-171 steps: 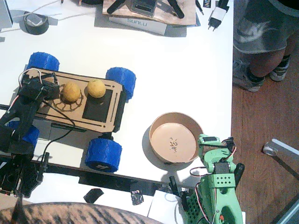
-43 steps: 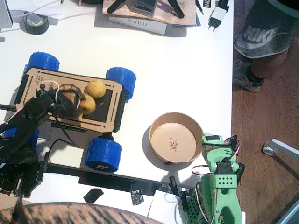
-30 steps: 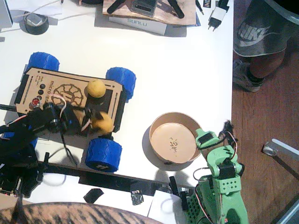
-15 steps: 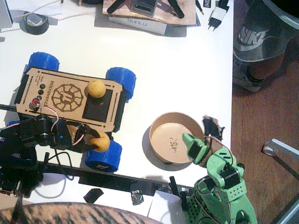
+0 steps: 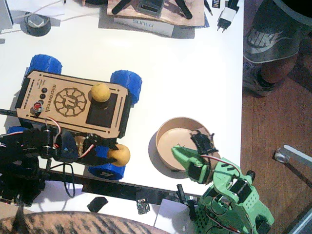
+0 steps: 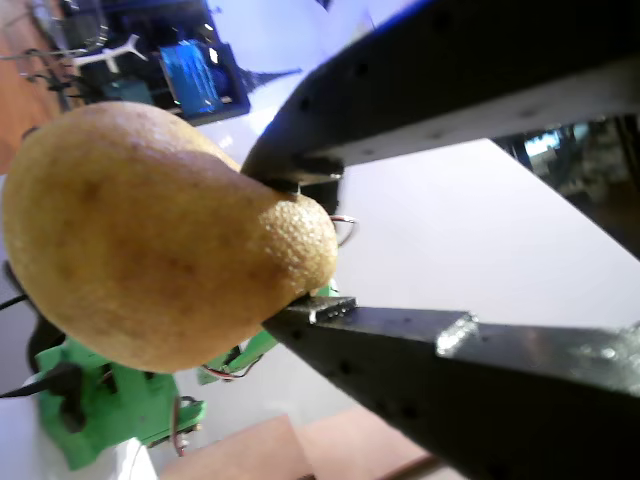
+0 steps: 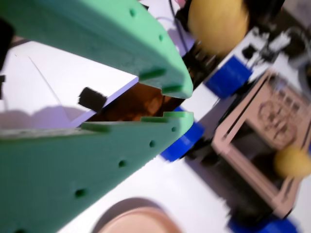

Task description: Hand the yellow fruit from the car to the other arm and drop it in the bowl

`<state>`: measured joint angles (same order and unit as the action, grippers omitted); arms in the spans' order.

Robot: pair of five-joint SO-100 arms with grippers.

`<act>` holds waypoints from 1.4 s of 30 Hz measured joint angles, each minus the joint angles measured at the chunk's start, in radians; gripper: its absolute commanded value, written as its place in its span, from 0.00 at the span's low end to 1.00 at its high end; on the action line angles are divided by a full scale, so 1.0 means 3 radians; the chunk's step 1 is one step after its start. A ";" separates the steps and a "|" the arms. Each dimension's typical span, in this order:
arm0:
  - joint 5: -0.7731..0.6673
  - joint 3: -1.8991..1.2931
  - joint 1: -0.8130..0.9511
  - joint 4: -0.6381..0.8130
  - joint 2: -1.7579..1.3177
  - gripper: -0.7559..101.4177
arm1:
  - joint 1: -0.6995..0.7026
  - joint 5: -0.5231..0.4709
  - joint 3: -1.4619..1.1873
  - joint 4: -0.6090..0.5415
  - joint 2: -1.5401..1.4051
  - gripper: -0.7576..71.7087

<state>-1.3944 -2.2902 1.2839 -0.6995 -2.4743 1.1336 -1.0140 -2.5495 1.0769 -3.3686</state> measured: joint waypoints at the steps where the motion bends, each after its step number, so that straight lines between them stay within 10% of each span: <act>1: -0.0010 -0.0082 0.0000 0.0072 -0.0010 0.01 | 0.0066 -0.0010 -0.0026 -0.0082 0.0031 0.01; 24: -0.0041 -0.0701 0.0077 0.0844 -0.0112 0.01 | 0.0670 -0.0066 -0.0276 -0.0680 0.0332 0.01; 42: -0.0041 -0.0701 0.0077 0.0864 -0.0112 0.01 | 0.0695 -0.0041 -0.0343 -0.0772 0.0522 0.26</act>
<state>-1.4067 -2.5004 1.3070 -0.4403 -2.5081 1.3422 -1.0262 -2.6523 0.8452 -3.2122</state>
